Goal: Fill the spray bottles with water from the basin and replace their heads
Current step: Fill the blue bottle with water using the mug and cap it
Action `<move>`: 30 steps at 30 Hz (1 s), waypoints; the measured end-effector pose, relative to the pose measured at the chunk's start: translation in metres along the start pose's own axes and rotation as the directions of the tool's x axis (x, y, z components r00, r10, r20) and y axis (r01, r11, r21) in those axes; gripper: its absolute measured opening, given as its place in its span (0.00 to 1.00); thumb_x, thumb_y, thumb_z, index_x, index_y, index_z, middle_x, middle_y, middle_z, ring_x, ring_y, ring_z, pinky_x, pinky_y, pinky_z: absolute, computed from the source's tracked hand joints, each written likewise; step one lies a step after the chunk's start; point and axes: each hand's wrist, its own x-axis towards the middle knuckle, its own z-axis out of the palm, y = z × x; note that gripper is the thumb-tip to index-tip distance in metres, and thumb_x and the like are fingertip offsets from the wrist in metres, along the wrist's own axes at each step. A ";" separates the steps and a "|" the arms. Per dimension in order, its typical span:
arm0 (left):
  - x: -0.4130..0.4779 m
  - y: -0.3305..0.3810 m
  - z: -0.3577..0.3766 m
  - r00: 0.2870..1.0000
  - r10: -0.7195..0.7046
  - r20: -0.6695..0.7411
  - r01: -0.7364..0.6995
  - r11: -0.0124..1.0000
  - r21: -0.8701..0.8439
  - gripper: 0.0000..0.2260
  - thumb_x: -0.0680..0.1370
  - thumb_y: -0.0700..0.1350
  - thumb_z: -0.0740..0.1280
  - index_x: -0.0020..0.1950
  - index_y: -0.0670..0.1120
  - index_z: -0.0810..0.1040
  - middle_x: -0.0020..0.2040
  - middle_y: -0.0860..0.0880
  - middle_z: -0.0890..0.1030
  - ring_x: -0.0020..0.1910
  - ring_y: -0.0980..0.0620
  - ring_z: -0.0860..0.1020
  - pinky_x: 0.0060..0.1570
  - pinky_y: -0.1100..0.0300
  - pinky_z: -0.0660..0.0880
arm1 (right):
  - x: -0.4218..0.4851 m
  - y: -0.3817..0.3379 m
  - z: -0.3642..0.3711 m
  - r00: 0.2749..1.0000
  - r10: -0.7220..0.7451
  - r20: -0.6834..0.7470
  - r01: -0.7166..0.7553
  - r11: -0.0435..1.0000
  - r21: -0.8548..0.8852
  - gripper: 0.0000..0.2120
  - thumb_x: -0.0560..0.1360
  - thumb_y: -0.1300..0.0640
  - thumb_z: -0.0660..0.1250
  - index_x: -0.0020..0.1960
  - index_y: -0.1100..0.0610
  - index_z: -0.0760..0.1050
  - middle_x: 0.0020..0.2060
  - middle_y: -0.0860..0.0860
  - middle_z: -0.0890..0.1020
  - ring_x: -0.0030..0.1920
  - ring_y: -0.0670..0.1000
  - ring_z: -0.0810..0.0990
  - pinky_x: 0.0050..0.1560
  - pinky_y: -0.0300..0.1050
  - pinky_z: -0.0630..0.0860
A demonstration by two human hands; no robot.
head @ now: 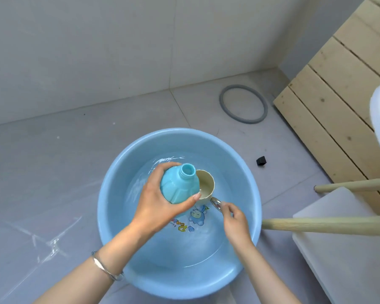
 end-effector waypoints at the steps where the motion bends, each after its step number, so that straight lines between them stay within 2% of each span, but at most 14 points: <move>1: 0.001 0.011 -0.001 1.000 0.022 0.003 -0.022 1.000 -0.002 0.27 0.60 0.56 0.79 0.55 0.63 0.71 0.53 0.61 0.78 0.53 0.59 0.77 0.53 0.60 0.76 | -0.005 -0.004 -0.004 1.000 -0.010 0.012 0.011 0.997 -0.071 0.08 0.80 0.54 0.61 0.50 0.54 0.78 0.51 0.50 0.79 0.55 0.48 0.76 0.50 0.36 0.66; 3: 0.005 0.041 -0.003 0.997 0.080 0.017 -0.080 0.997 -0.001 0.27 0.60 0.56 0.79 0.54 0.63 0.71 0.52 0.61 0.79 0.52 0.58 0.78 0.52 0.60 0.76 | -0.020 -0.019 -0.018 0.998 -0.043 0.043 0.050 0.985 -0.168 0.10 0.79 0.54 0.63 0.58 0.55 0.75 0.53 0.48 0.73 0.57 0.44 0.71 0.52 0.32 0.62; 5: 0.007 0.071 -0.003 0.990 0.137 0.028 -0.136 0.990 -0.023 0.27 0.60 0.57 0.78 0.54 0.62 0.71 0.51 0.60 0.79 0.51 0.58 0.78 0.50 0.61 0.76 | -0.035 -0.036 -0.031 0.992 -0.088 0.091 0.105 0.975 -0.198 0.11 0.78 0.55 0.64 0.61 0.53 0.73 0.54 0.46 0.72 0.58 0.42 0.69 0.52 0.29 0.61; 9: 0.000 0.151 -0.001 0.961 0.273 0.054 -0.269 0.961 -0.070 0.25 0.61 0.53 0.79 0.54 0.60 0.72 0.50 0.60 0.79 0.49 0.57 0.78 0.48 0.65 0.76 | -0.079 -0.091 -0.081 0.966 -0.231 0.117 0.238 0.970 -0.056 0.07 0.78 0.60 0.64 0.51 0.48 0.76 0.52 0.44 0.80 0.58 0.45 0.77 0.55 0.29 0.69; 11: -0.009 0.189 0.002 0.940 0.332 0.072 -0.326 0.941 -0.087 0.25 0.62 0.53 0.79 0.54 0.60 0.72 0.50 0.60 0.78 0.49 0.57 0.78 0.49 0.65 0.76 | -0.110 -0.122 -0.111 0.954 -0.283 0.098 0.281 0.959 0.029 0.08 0.78 0.60 0.64 0.49 0.48 0.77 0.50 0.43 0.82 0.54 0.41 0.79 0.57 0.33 0.71; 13: -0.022 0.224 0.009 0.921 0.378 0.094 -0.369 0.924 -0.104 0.26 0.61 0.55 0.79 0.55 0.59 0.72 0.50 0.60 0.78 0.50 0.58 0.78 0.50 0.63 0.76 | -0.143 -0.148 -0.143 0.941 -0.331 0.070 0.325 0.942 0.087 0.07 0.78 0.60 0.64 0.50 0.50 0.78 0.48 0.42 0.83 0.50 0.37 0.80 0.53 0.32 0.72; 16: -0.046 0.267 0.026 0.894 0.427 0.134 -0.410 0.902 -0.137 0.26 0.62 0.55 0.79 0.55 0.59 0.72 0.50 0.60 0.78 0.50 0.58 0.78 0.50 0.62 0.77 | -0.186 -0.170 -0.191 0.923 -0.386 -0.006 0.383 0.914 0.137 0.07 0.78 0.60 0.64 0.51 0.52 0.80 0.47 0.44 0.84 0.47 0.46 0.83 0.49 0.39 0.77; 18: -0.059 0.286 0.041 0.880 0.448 0.157 -0.425 0.891 -0.159 0.26 0.61 0.57 0.78 0.54 0.61 0.72 0.50 0.60 0.78 0.50 0.57 0.78 0.50 0.60 0.78 | -0.206 -0.179 -0.219 0.905 -0.421 -0.053 0.425 0.894 0.146 0.08 0.78 0.62 0.63 0.52 0.56 0.80 0.47 0.46 0.84 0.43 0.46 0.84 0.42 0.34 0.77; 20: -0.072 0.303 0.059 0.866 0.465 0.183 -0.434 0.882 -0.182 0.26 0.60 0.60 0.77 0.54 0.61 0.72 0.49 0.59 0.78 0.50 0.57 0.78 0.50 0.60 0.78 | -0.224 -0.182 -0.248 0.896 -0.434 -0.100 0.445 0.881 0.164 0.07 0.78 0.63 0.63 0.51 0.57 0.80 0.46 0.45 0.84 0.39 0.45 0.84 0.43 0.33 0.77; 23: -0.091 0.325 0.085 0.869 0.453 0.199 -0.408 0.884 -0.229 0.27 0.59 0.62 0.75 0.54 0.60 0.72 0.48 0.61 0.78 0.49 0.59 0.77 0.46 0.65 0.77 | -0.237 -0.178 -0.280 0.885 -0.436 -0.165 0.460 0.873 0.160 0.07 0.77 0.64 0.64 0.51 0.57 0.80 0.47 0.46 0.84 0.48 0.42 0.82 0.52 0.32 0.74; 27: -0.097 0.335 0.097 0.887 0.421 0.189 -0.371 0.894 -0.252 0.27 0.60 0.61 0.76 0.55 0.60 0.71 0.48 0.61 0.78 0.47 0.64 0.76 0.38 0.73 0.73 | -0.228 -0.163 -0.281 0.918 -0.366 -0.154 0.394 0.881 0.260 0.08 0.75 0.69 0.65 0.48 0.58 0.78 0.47 0.51 0.84 0.49 0.49 0.83 0.54 0.40 0.77; 30: -0.088 0.328 0.092 0.899 0.402 0.172 -0.360 0.904 -0.232 0.28 0.59 0.63 0.74 0.55 0.60 0.71 0.50 0.59 0.78 0.48 0.61 0.77 0.40 0.70 0.75 | -0.209 -0.145 -0.254 0.951 -0.284 -0.123 0.310 0.882 0.354 0.09 0.74 0.71 0.64 0.46 0.58 0.77 0.45 0.56 0.82 0.44 0.54 0.81 0.50 0.43 0.77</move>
